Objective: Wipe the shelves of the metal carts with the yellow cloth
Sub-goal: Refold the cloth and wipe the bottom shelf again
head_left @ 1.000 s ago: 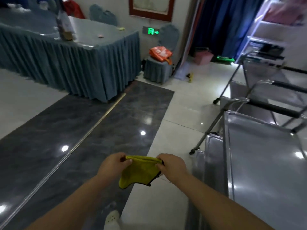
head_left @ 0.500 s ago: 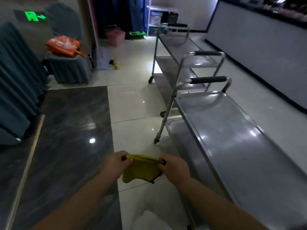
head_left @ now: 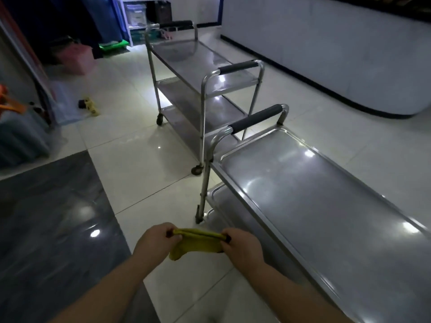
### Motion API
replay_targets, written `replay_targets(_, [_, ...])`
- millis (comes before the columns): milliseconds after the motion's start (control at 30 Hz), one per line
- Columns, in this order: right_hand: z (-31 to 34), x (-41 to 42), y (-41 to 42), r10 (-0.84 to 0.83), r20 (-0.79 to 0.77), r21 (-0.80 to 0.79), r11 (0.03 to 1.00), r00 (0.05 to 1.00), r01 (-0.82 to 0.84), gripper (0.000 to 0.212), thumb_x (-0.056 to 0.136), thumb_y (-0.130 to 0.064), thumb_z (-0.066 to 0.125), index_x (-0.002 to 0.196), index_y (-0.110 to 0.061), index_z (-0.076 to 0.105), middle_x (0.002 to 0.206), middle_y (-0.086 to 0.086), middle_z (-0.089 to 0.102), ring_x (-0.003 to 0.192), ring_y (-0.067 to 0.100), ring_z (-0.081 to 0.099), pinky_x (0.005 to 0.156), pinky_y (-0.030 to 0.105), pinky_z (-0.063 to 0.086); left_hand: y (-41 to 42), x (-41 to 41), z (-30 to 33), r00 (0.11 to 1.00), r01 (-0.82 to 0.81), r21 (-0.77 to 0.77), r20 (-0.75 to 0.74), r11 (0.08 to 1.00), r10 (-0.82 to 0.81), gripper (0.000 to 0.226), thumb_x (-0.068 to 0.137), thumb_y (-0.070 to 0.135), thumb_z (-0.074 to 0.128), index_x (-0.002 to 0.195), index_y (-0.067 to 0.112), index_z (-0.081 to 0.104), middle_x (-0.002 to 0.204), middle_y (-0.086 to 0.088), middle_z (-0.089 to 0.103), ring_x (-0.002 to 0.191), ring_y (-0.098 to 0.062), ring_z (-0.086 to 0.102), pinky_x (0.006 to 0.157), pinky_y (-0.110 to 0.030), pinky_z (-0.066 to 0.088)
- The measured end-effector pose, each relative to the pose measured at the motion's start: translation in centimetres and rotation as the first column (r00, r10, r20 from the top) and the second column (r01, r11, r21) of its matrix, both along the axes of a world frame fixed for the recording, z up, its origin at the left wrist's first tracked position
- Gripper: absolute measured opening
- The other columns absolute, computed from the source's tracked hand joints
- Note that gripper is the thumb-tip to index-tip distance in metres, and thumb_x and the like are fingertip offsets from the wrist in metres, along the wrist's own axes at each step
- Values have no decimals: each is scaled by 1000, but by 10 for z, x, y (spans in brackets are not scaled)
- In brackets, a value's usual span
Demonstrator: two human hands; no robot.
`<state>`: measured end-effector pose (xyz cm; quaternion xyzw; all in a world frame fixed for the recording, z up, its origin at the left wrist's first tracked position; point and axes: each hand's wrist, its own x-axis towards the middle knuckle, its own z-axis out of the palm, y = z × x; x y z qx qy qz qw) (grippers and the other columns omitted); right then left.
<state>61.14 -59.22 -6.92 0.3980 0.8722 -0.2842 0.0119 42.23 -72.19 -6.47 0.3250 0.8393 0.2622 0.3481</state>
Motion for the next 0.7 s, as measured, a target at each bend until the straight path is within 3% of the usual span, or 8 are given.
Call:
replay_targets(333, [-44,-47,30,-308,150,-95,941,940,323,18,93,-33,52,106,-27,63,101,-6,64,93,11,59,72,21,40,104,-77,-57,936,353,-97,45,931,-350,13,86,30,62,74,29,58,72,6,57,68,-6,52,59,-23,38])
replay_targets(433, [-65,-72,22,-459,154,-87,876,875,475,14,91,-34,55,100,-27,64,91,-10,61,84,8,54,59,12,32,129,-105,-83,883,469,-124,86,874,-461,14,87,28,62,74,27,57,71,5,55,66,-5,50,59,-22,36])
replay_targets(567, [-106,-111,15,-636,141,-103,753,759,650,6,88,-32,62,92,-28,65,75,-15,48,77,3,48,58,8,28,153,-139,-126,829,558,-147,89,816,-551,18,86,29,64,71,32,53,76,5,54,71,-5,50,61,-21,35])
replay_targets(600, [-118,-121,14,-674,133,-137,714,727,687,2,87,-30,64,87,-32,63,73,-16,48,74,3,49,58,8,29,156,-146,-137,820,571,-151,75,807,-567,19,86,31,64,71,34,52,80,6,51,75,-6,50,61,-19,35])
replay_targets(700, [-157,-140,10,-753,124,-231,612,647,757,19,88,-30,63,77,-40,52,78,-11,57,67,6,59,61,16,41,166,-160,-167,806,583,-169,-1,795,-591,4,85,37,65,83,35,65,83,6,45,81,-10,48,58,-15,32])
